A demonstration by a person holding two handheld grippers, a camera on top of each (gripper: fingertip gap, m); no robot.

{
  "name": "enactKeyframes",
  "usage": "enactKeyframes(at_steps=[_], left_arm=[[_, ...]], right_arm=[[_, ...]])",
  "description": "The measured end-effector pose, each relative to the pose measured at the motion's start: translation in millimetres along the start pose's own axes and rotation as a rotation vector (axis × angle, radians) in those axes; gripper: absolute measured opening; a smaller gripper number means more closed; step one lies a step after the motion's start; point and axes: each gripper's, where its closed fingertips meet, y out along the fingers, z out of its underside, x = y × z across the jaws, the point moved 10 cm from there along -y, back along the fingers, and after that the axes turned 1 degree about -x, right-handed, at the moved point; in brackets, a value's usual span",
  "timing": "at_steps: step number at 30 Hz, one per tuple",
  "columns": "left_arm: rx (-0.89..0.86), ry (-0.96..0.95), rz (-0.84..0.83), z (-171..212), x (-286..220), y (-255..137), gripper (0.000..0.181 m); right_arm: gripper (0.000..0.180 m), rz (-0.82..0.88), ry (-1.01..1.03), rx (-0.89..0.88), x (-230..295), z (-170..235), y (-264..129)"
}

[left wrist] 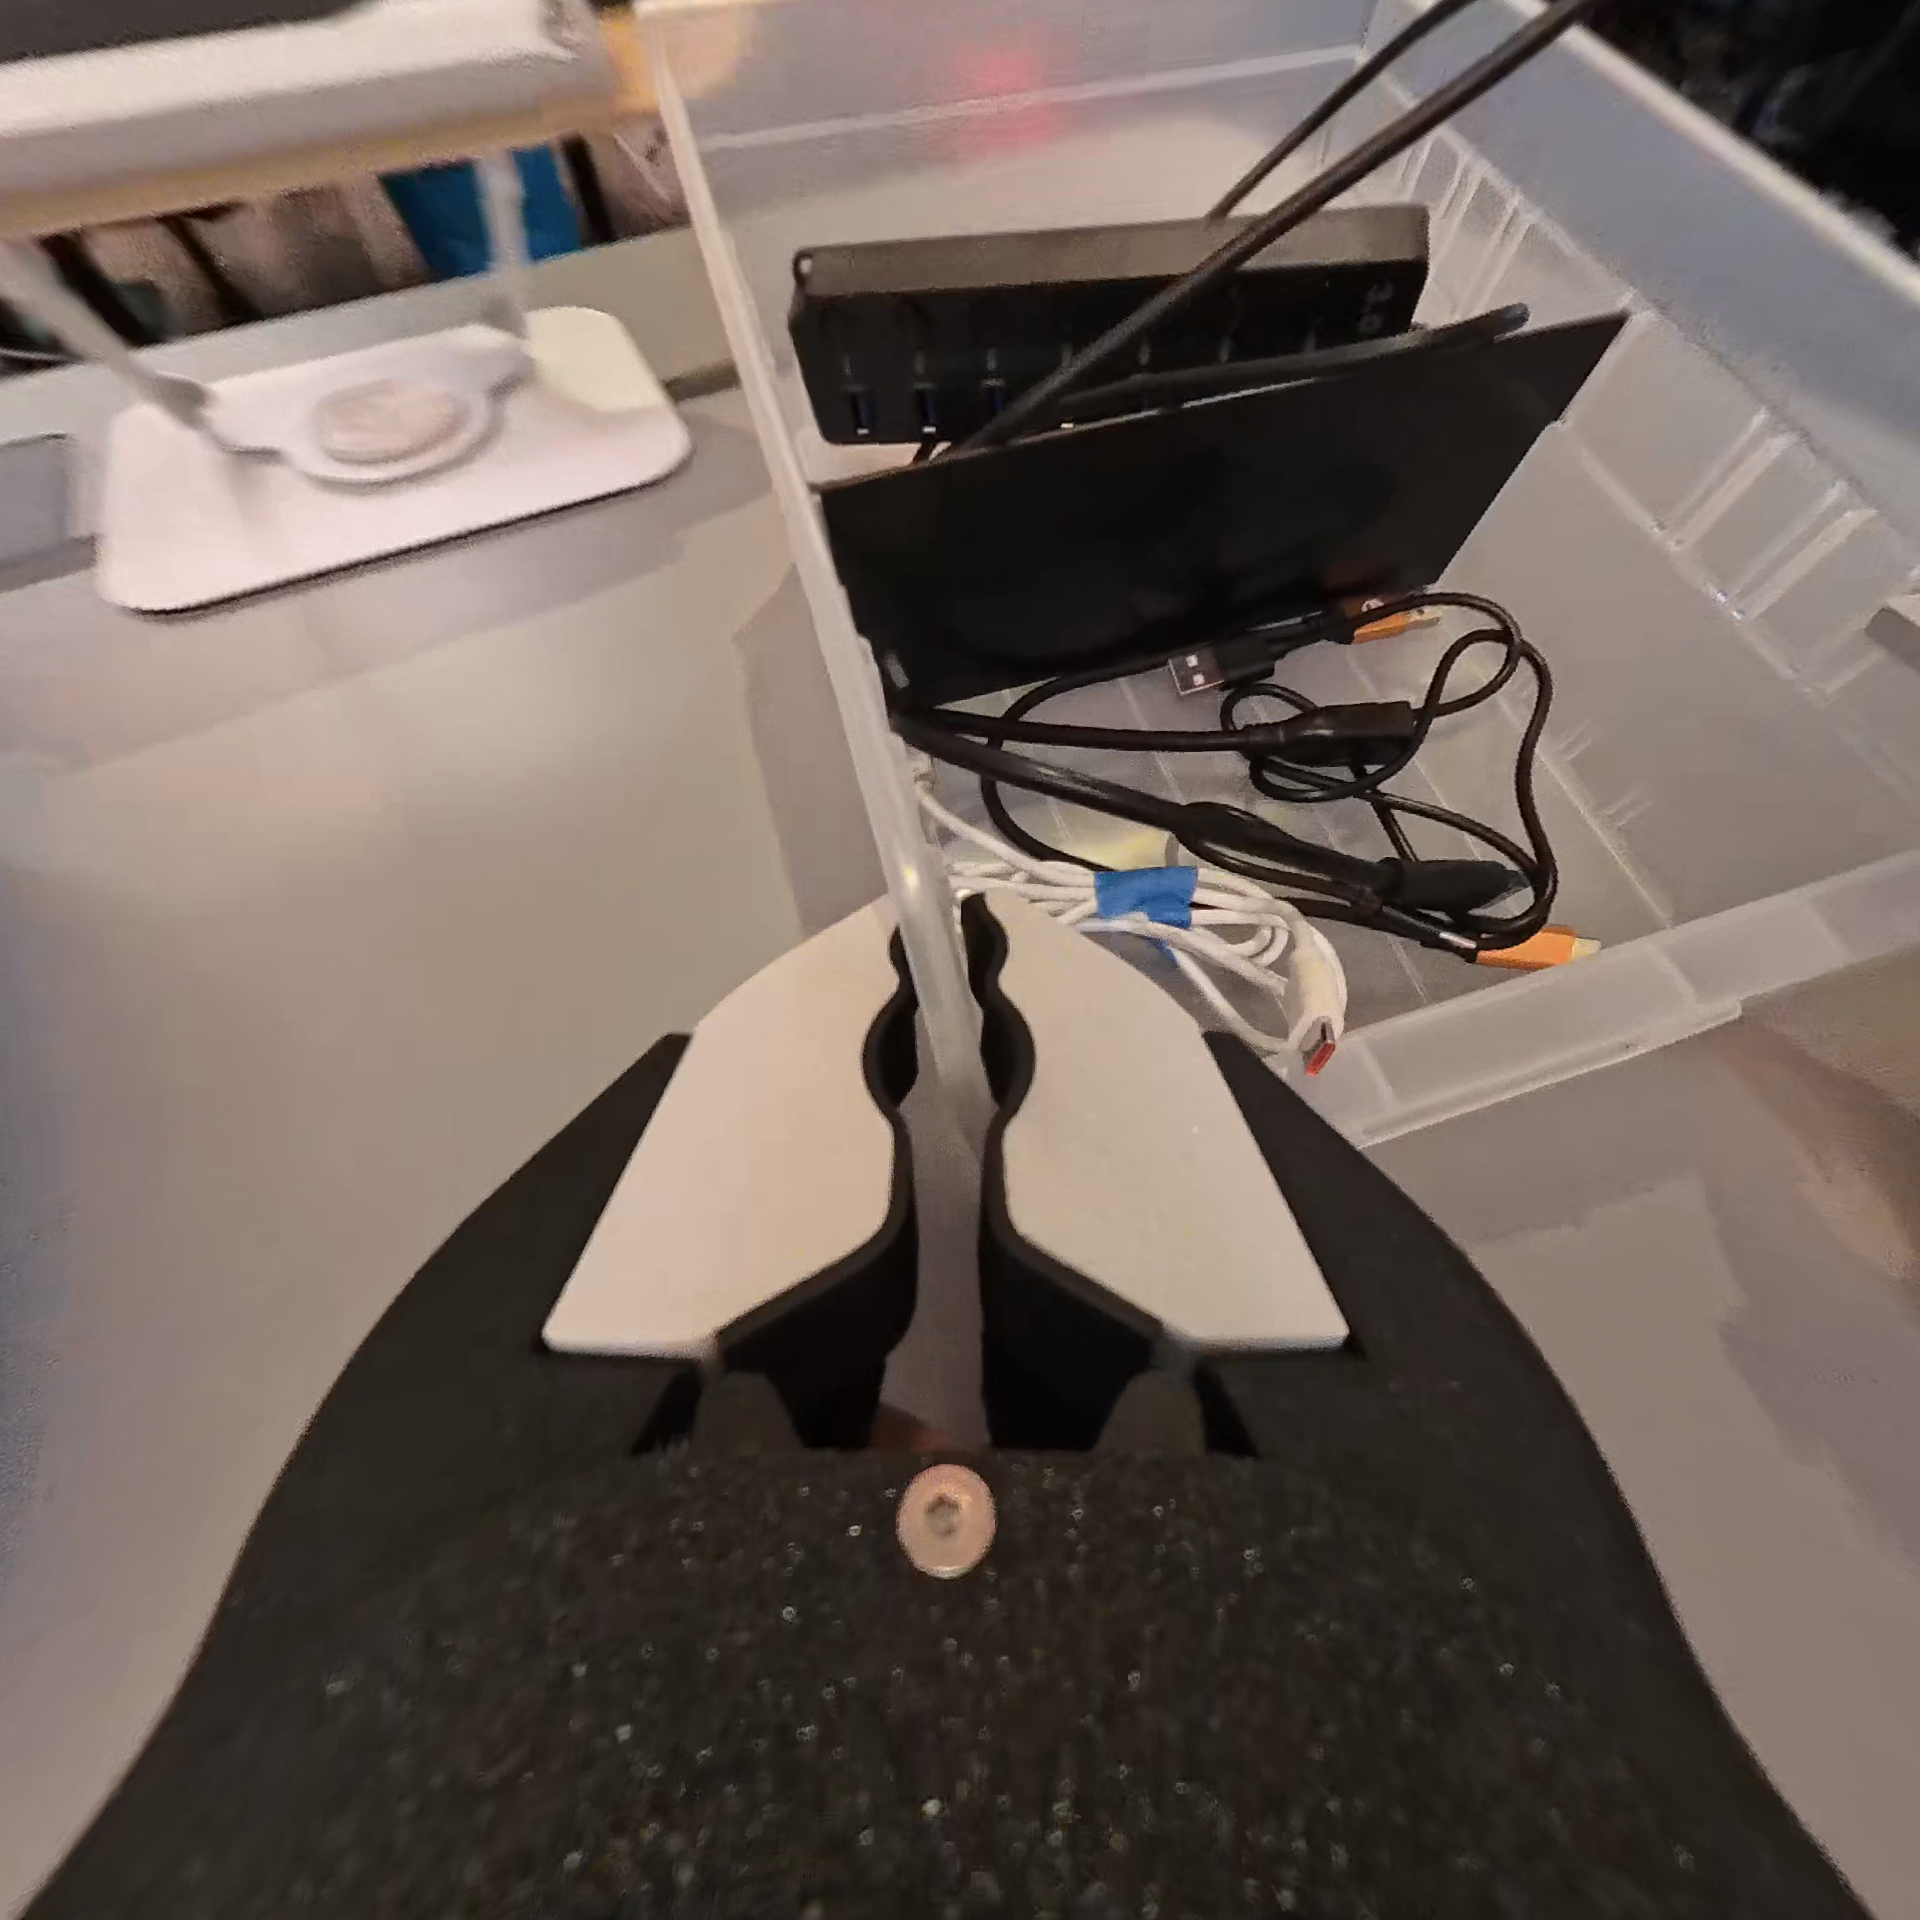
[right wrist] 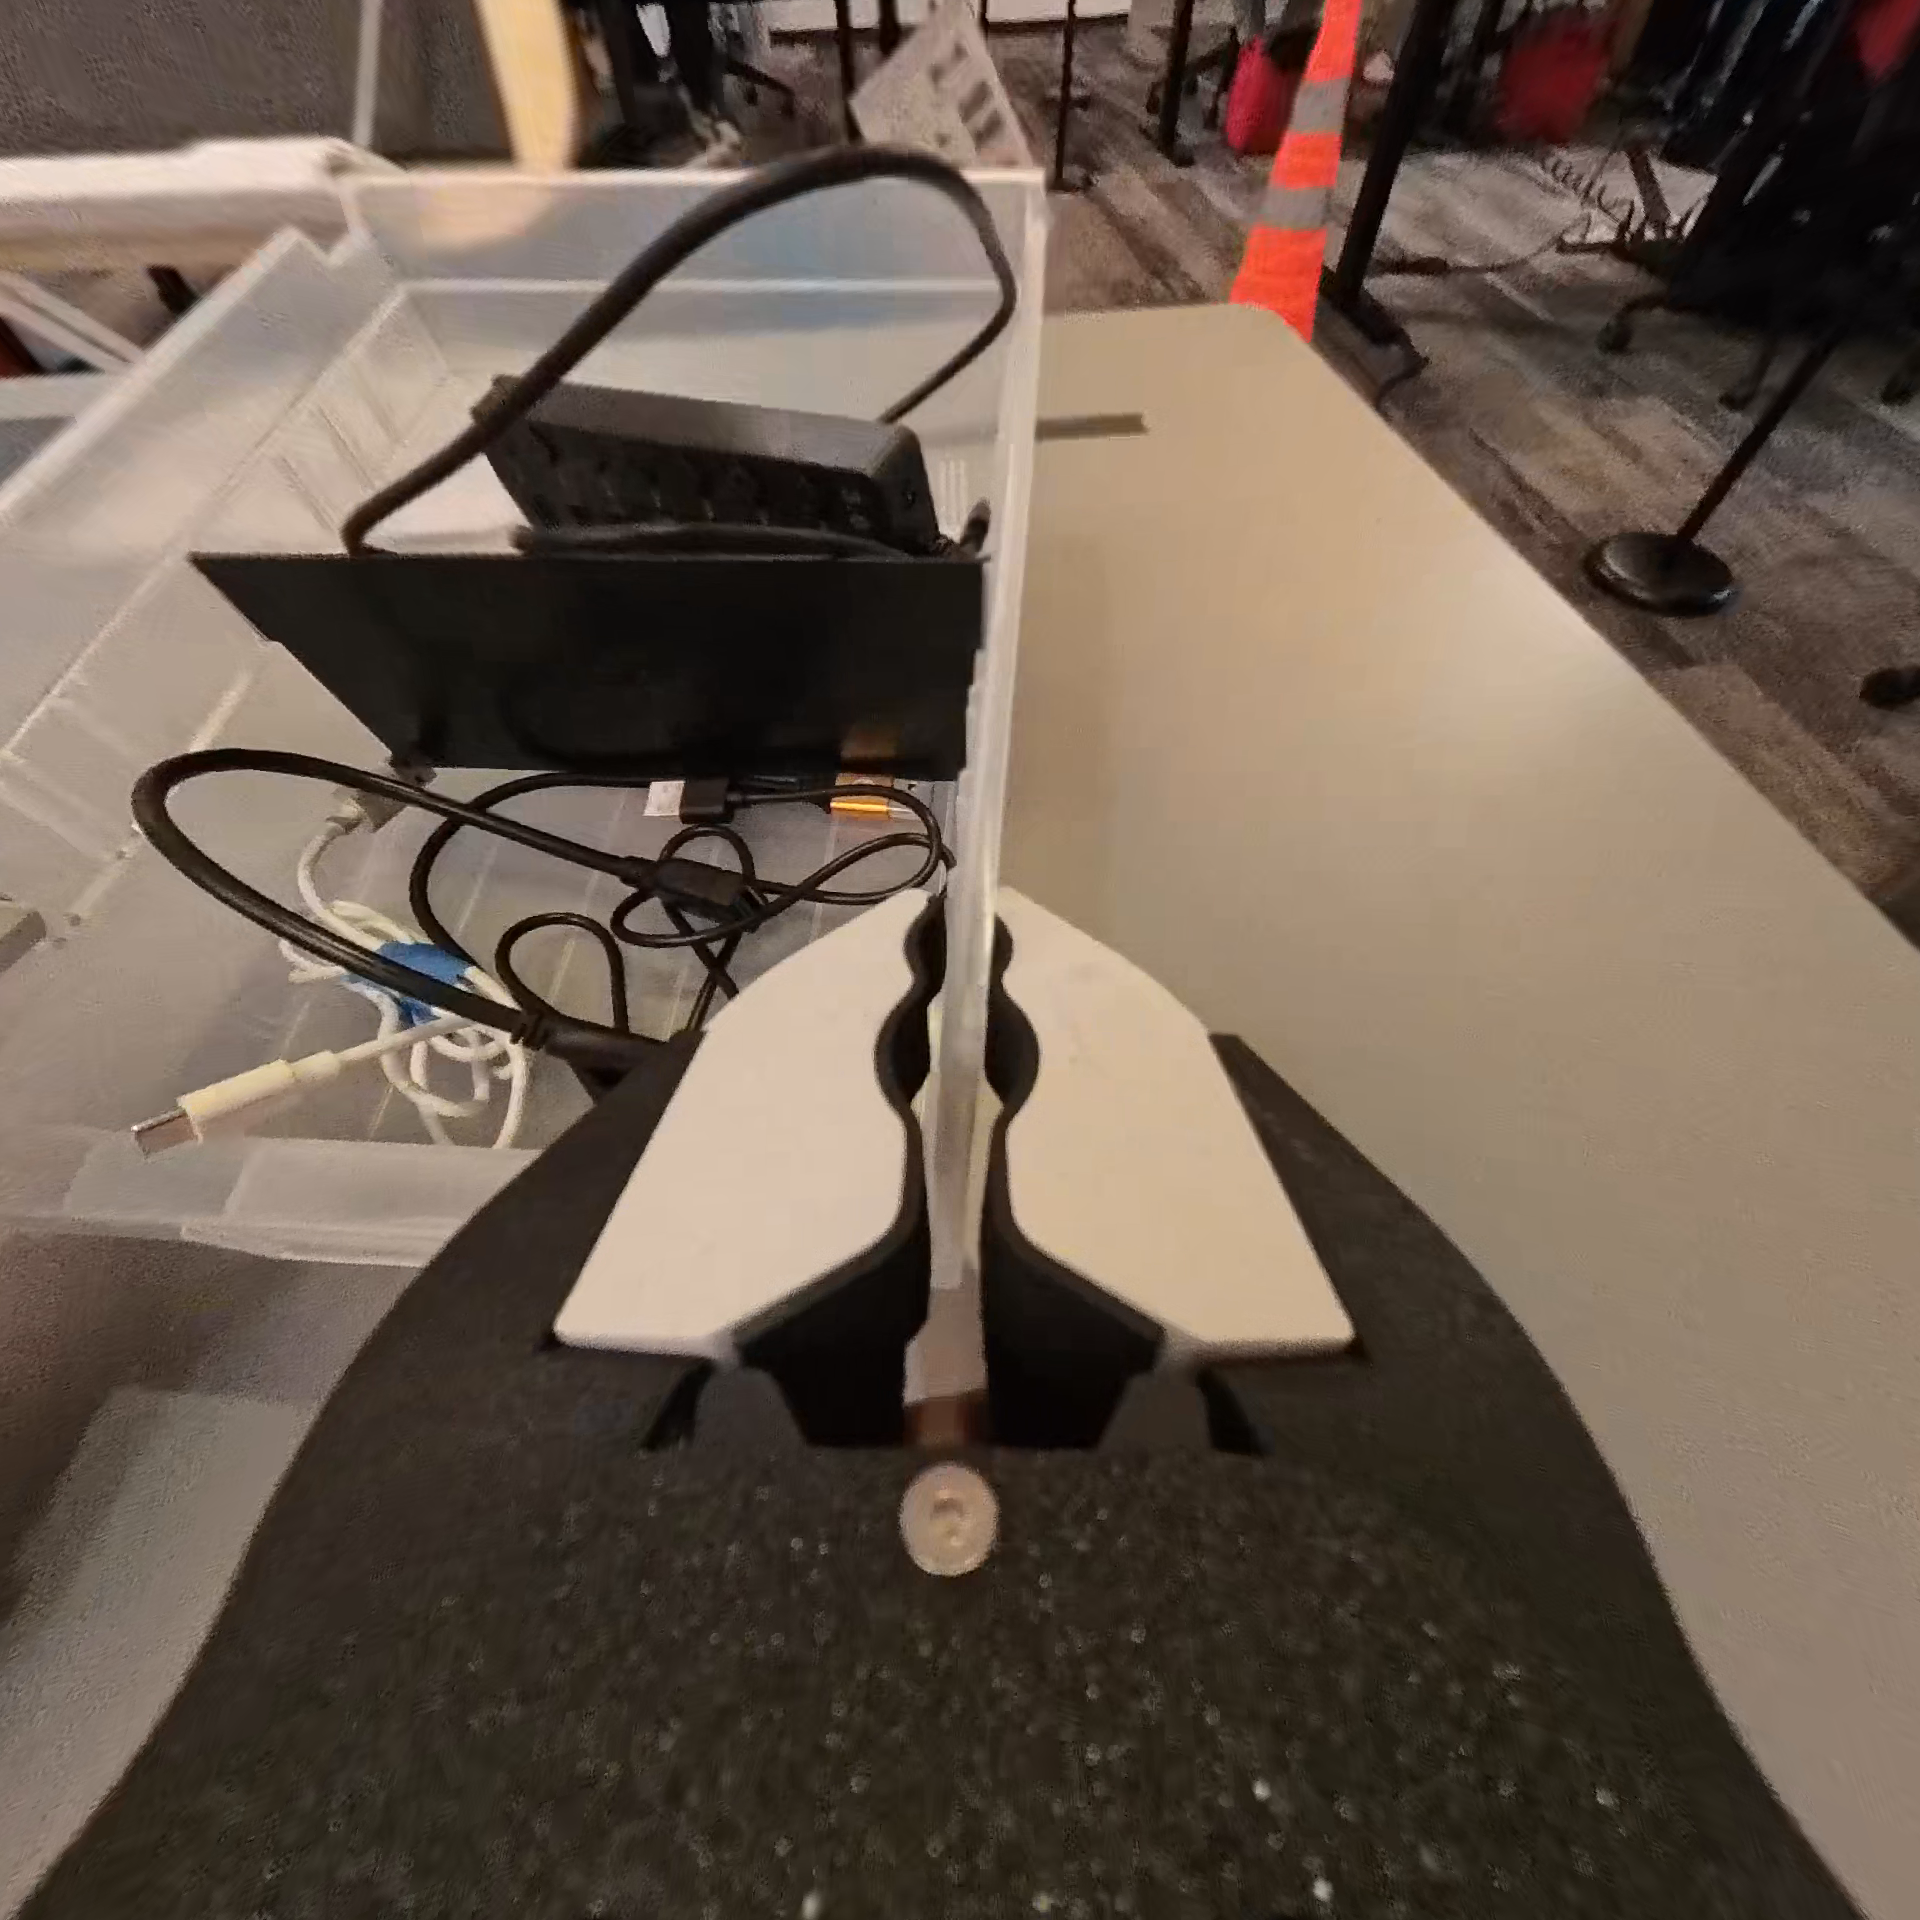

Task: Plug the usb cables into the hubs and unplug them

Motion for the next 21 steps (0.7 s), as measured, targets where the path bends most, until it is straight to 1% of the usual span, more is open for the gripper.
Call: enactKeyframes(at_steps=[1,4,7,11,14,15,17,19,21], left_arm=[[-0.012,-0.004,-0.025,1.2,11.6,-10.5,0.006],[-0.015,-0.014,-0.111,4.5,52.6,-42.9,0.006],[-0.001,-0.008,-0.186,16.2,90.7,-70.4,0.006],[0.04,-0.054,-0.228,39.6,127.0,-90.1,0.006],[0.072,-0.115,-0.208,50.5,140.7,-87.1,0.007],[0.058,-0.145,-0.189,51.9,143.1,-87.1,0.008],[0.039,-0.146,-0.18,54.0,141.8,-87.6,0.011],[0.022,-0.151,-0.151,54.7,138.5,-89.7,0.019],[-0.029,-0.205,-0.083,47.0,138.7,-100.6,0.032]], right_arm=[[0.005,-0.02,-0.01,-0.019,13.8,-3.1,-2.4],[0.004,-0.114,-0.023,-0.034,60.5,-10.3,-1.4],[0.005,-0.186,-0.096,-0.018,108.7,-7.4,4.7],[0.005,-0.256,-0.131,0.026,155.2,6.4,9.2],[0.005,-0.276,-0.13,0.046,168.6,12.4,11.8],[0.005,-0.277,-0.116,0.053,169.1,11.6,12.7],[0.005,-0.3,-0.087,0.052,167.5,11.5,14.8],[0.012,-0.341,-0.105,0.04,164.5,12.8,16.0],[0.015,-0.395,-0.162,0.038,160.5,14.3,12.4]])
